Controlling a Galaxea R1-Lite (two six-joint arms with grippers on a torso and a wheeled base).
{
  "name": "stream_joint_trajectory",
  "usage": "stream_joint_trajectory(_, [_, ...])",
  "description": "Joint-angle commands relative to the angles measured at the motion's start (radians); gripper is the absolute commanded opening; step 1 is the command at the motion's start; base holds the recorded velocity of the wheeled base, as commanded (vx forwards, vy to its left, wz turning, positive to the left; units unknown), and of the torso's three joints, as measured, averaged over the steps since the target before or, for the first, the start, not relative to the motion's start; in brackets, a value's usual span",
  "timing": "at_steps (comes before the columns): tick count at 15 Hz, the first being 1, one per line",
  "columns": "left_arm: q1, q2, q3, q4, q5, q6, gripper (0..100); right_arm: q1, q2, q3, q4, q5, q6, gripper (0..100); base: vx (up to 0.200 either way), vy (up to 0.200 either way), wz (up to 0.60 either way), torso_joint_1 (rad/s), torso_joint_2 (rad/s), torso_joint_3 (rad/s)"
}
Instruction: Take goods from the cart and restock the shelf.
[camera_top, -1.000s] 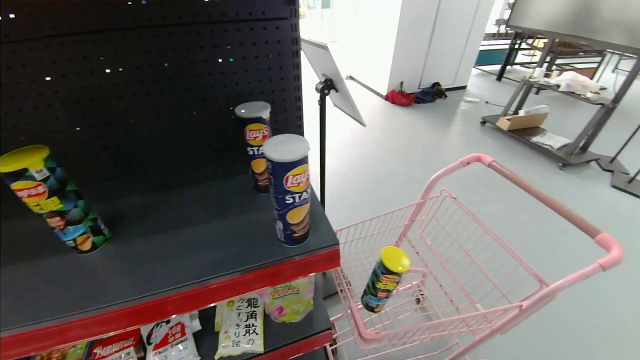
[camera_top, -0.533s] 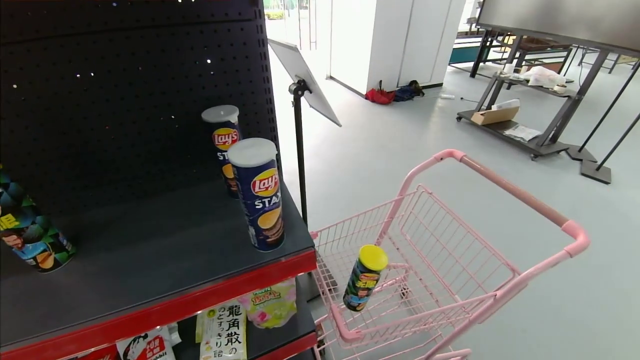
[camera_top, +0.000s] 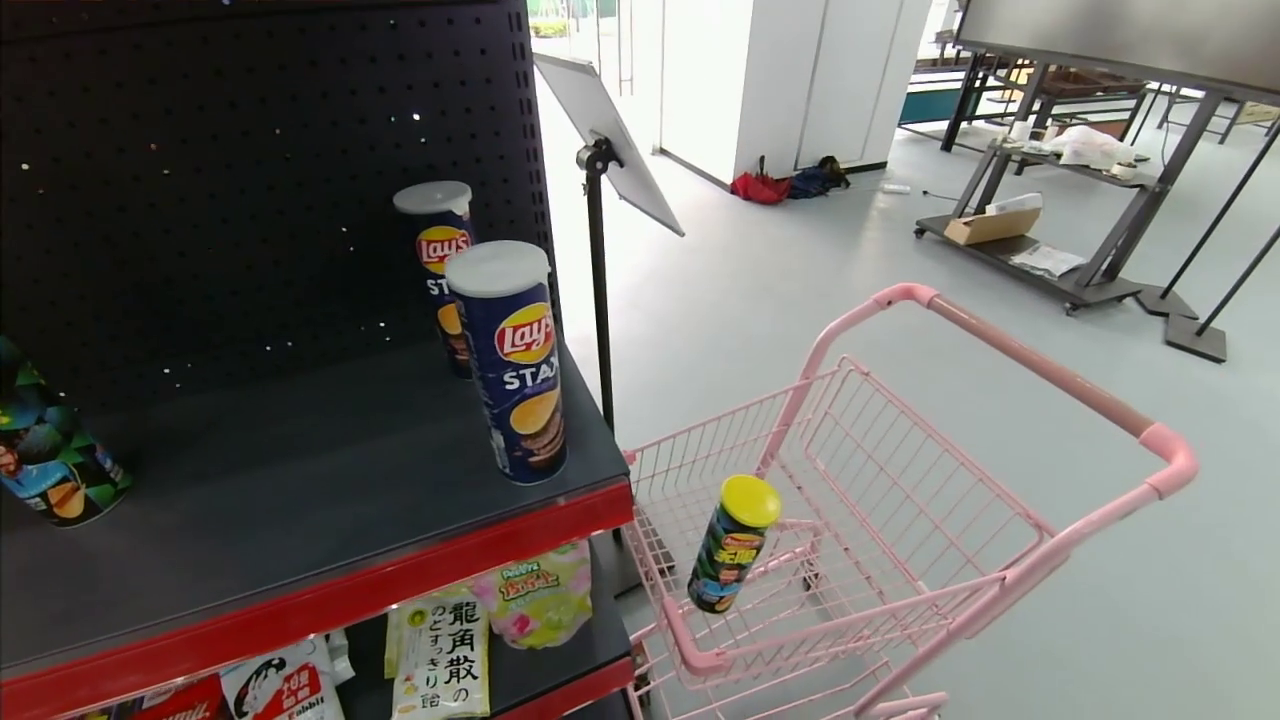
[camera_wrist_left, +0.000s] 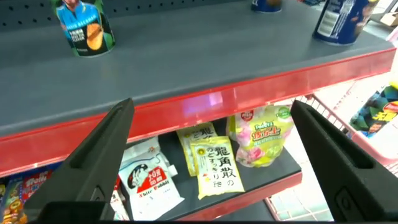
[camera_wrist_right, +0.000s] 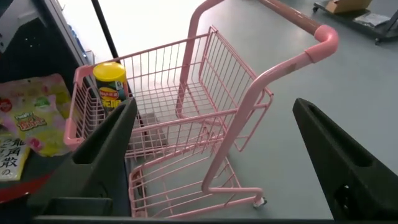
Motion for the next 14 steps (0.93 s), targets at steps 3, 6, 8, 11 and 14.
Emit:
stream_joint_trajectory(3, [0.000,0.002,-0.001,0.000,0.001,0.000,100,-0.001,0.000,0.000,0.000,0.001,0.000,100,0.000,0.000,0.00,-0.147,0.37,0.214])
stream_joint_trajectory(6, [0.000,0.002,0.001,0.000,0.001,0.000,100,-0.001,0.000,0.000,0.000,0.001,0.000,100,0.000,0.000,0.00,-0.154,0.38,0.227])
stream_joint_trajectory(8, [0.000,0.002,0.001,0.000,0.001,0.000,100,-0.001,0.000,0.000,0.000,0.001,0.000,100,0.000,0.000,0.00,-0.139,0.38,0.244])
stream_joint_trajectory(11, [0.000,0.002,-0.001,0.000,0.001,0.000,100,-0.001,0.000,0.000,0.000,0.001,-0.002,100,0.000,0.000,0.00,-0.180,0.47,0.290])
stream_joint_trajectory(14, [0.000,0.002,0.001,0.000,0.001,0.000,100,-0.001,0.000,0.000,0.000,0.001,-0.002,100,0.000,0.000,0.00,-0.194,0.55,0.352])
